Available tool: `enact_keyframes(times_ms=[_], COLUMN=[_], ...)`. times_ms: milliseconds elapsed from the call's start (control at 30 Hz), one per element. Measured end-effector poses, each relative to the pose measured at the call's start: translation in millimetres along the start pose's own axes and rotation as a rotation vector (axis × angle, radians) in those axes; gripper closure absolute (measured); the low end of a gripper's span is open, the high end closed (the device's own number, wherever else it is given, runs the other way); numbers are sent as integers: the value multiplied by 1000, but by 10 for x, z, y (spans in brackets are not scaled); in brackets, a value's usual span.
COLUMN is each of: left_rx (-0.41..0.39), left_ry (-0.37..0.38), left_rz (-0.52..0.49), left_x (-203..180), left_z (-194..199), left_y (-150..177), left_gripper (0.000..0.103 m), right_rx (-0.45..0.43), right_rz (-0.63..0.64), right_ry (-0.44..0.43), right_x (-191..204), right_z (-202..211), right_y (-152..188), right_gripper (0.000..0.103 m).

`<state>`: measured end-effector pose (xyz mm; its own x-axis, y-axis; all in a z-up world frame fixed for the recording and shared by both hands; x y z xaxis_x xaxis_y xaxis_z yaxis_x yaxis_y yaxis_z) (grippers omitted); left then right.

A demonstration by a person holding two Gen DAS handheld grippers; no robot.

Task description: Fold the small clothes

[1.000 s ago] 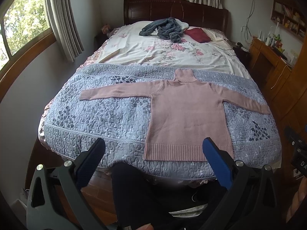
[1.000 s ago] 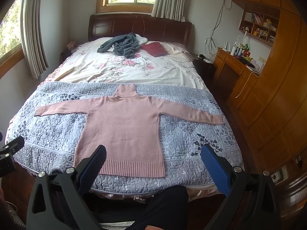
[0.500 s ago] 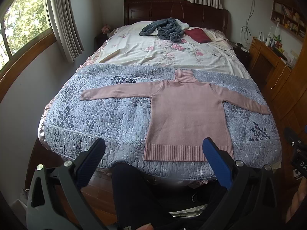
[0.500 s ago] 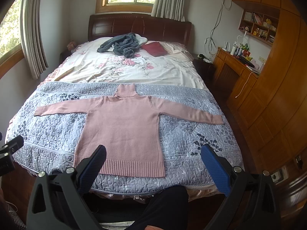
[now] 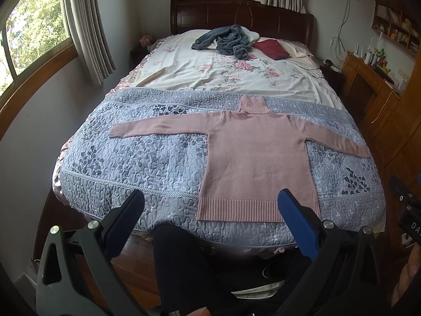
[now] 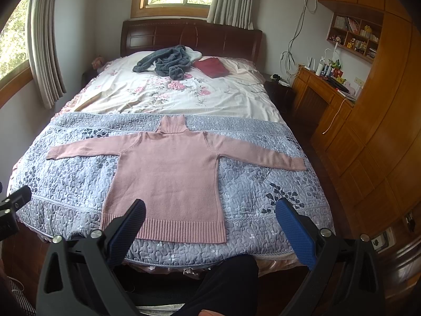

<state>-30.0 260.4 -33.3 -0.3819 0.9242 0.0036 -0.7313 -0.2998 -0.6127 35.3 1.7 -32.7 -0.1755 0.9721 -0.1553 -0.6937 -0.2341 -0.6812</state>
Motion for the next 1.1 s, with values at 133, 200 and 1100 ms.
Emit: enact_keyframes(times_ms=[133, 200, 1100], left_rx=[-3, -2, -12], left_ry=[-1, -1, 22], left_rz=[1, 1, 30], left_x=[2, 5, 64], left_z=[2, 6, -220], left_y=[-2, -1, -82], left_gripper=[3, 3, 3], right_rx=[1, 1, -70], right_rz=[1, 0, 36], right_ry=[-1, -1, -11], right_x=[-8, -7, 4], right_z=[3, 3, -206], right_y=[4, 5, -44], right_gripper=[4, 4, 4])
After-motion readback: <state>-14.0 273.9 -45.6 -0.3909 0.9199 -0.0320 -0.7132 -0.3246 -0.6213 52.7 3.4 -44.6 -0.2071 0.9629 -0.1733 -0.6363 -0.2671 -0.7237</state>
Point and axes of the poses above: each gripper's, at about its wrist camera, not at the fingertips, and z roughly against the way its jaws point, x to its left, y to its underside, the point moved 5 cm from there along -z, roughly the way its jaws point, and after that the axes turned 1 degree about z, right-handed, at the moved point
